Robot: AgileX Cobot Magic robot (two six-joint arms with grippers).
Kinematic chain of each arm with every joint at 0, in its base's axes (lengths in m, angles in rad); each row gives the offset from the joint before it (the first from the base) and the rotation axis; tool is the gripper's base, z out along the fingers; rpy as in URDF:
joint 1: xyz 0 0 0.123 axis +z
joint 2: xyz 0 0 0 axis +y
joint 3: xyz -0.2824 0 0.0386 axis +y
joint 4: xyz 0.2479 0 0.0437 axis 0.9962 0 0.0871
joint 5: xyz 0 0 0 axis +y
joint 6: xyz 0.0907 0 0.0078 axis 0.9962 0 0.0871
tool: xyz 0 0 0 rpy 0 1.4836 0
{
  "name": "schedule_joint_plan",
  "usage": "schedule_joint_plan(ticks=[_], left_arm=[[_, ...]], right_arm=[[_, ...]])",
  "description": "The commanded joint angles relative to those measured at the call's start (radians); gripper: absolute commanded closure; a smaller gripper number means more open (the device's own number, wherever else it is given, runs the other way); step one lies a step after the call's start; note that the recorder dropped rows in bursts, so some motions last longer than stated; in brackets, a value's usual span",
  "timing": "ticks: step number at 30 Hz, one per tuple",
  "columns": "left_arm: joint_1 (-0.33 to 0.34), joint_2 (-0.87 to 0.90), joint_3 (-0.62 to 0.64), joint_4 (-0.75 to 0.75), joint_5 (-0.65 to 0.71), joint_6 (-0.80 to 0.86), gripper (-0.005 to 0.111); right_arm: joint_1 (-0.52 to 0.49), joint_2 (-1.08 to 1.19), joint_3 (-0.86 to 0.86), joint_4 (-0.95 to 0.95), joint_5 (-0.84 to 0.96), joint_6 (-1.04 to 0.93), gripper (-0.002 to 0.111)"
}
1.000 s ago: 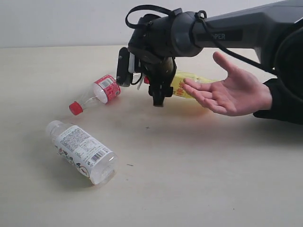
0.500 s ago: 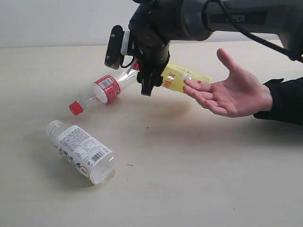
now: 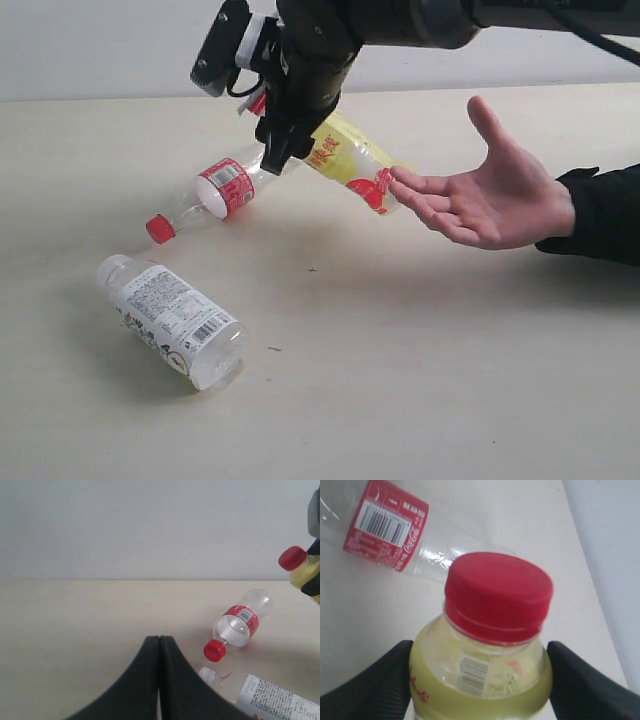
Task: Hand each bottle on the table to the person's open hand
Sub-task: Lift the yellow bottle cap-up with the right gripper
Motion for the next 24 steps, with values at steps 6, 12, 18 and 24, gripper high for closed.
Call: schedule_joint_plan(ticks=[6,12,18,24], left_arm=[[0.000,-0.006,0.003,0.003,-0.002,-0.001,0.107],[0.000,-0.006,0.003,0.003,-0.002,-0.001,0.107],[0.000,-0.006,0.003,0.003,-0.002,-0.001,0.107],[0.000,-0.006,0.003,0.003,-0.002,-0.001,0.107]], right_arm=[[0.003,-0.076,-0.053,0.192,0.037,0.084,0.108],[0.003,-0.076,-0.151,0.222,0.207,0.241,0.108],[0.003,-0.088,-0.168,0.312,0.308,0.304,0.108],[0.003,-0.103,-0.168,0.316,0.408,0.340,0.108]])
